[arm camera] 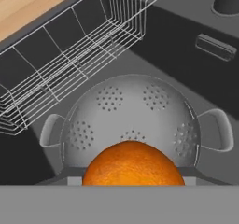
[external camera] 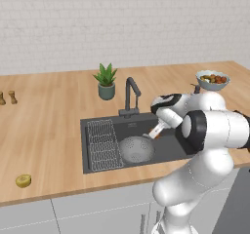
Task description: Put the colander in the sink, put the kiwi, tangerine, apple in the colander, and turn on the sink faucet and pour water over the colander.
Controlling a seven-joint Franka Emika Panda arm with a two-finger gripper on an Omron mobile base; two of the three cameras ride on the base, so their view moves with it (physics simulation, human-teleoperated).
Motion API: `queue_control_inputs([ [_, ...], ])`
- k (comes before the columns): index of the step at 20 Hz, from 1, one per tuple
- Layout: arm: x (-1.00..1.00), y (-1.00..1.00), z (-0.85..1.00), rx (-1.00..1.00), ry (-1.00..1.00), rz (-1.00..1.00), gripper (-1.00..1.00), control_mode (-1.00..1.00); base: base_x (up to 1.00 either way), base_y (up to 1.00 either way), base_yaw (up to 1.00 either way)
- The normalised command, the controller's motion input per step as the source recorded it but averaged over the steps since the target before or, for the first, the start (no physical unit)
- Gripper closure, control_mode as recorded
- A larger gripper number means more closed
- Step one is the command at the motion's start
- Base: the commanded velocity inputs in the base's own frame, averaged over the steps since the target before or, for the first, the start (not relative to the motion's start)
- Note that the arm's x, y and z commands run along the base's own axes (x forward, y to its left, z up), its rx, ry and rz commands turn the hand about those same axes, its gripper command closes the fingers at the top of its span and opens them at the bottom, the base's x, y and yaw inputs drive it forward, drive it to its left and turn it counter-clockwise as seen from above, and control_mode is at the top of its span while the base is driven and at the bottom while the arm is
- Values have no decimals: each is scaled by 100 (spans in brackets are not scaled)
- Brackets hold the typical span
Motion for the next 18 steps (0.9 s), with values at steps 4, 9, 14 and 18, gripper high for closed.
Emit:
queue_control_inputs([
  [4, 24, 20, -37, 1, 0, 3, 100, -100, 0, 0, 0],
  [9, 18, 22, -53, 4, 0, 3, 100, -100, 0, 0, 0],
  [14, 20, 7, -42, 3, 0, 5, 100, -100, 0, 0, 0],
  [18, 21, 9, -26, 0, 0, 6, 100, -100, 0, 0, 0],
])
